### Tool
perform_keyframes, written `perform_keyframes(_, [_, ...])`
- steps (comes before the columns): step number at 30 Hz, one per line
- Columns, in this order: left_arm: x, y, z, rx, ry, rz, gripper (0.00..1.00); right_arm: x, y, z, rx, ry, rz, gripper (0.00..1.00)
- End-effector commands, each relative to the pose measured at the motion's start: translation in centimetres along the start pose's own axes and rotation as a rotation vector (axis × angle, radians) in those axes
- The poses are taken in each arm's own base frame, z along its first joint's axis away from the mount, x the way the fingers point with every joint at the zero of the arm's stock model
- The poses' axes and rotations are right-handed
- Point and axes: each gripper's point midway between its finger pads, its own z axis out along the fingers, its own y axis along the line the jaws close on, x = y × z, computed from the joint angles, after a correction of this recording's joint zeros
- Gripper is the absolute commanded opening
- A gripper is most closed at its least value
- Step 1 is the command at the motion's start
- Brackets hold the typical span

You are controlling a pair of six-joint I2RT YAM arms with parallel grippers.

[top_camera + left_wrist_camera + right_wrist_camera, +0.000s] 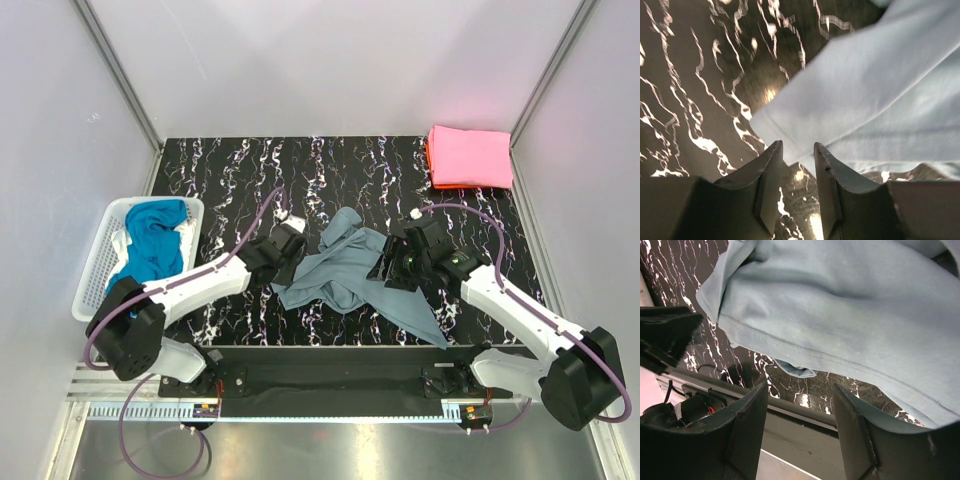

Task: Fold and stack the t-shirts
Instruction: Flatten the tshirt out

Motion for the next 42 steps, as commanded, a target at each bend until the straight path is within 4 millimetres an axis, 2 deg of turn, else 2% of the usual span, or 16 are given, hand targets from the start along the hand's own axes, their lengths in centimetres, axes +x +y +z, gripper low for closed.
perform_keyframes(1, [1.6,0.8,0.5,-0.058,0.029,0.024,0.37,0.0,1.3,-0.6,-0.058,-0.008,-0.021,0.62])
perform_keyframes(6, [2.9,0.2,1.1,-0.084,0.077,0.096,0.35,0.1,1.1,-0.6,-0.062,-0.011,-0.022,0.62])
perform_keyframes(8, [2.9,0.1,1.3,-0.094,0.081,0.106,0.35,0.2,1.2,-0.5,-0.069,-0.008,-0.025,0.62])
perform_keyframes(16, [3.3,0.3,1.4,-0.143,0.104,0.144,0.43,0.0,1.4,-1.0,-0.085,-0.020,-0.041,0.63])
perform_keyframes(21, [2.4,1.2,1.7,-0.215,0.090,0.166,0.45,-0.1,1.5,-1.1,-0.091,-0.026,-0.043,0.63])
perform_keyframes(33, [0.4,1.8,1.9,-0.298,0.052,0.174,0.41,-0.4,1.4,-1.9,-0.082,-0.052,-0.053,0.64])
perform_keyframes(42, [0.2,2.6,2.2,-0.372,0.061,0.183,0.40,-0.4,1.6,-1.9,-0.090,-0.050,-0.052,0.64])
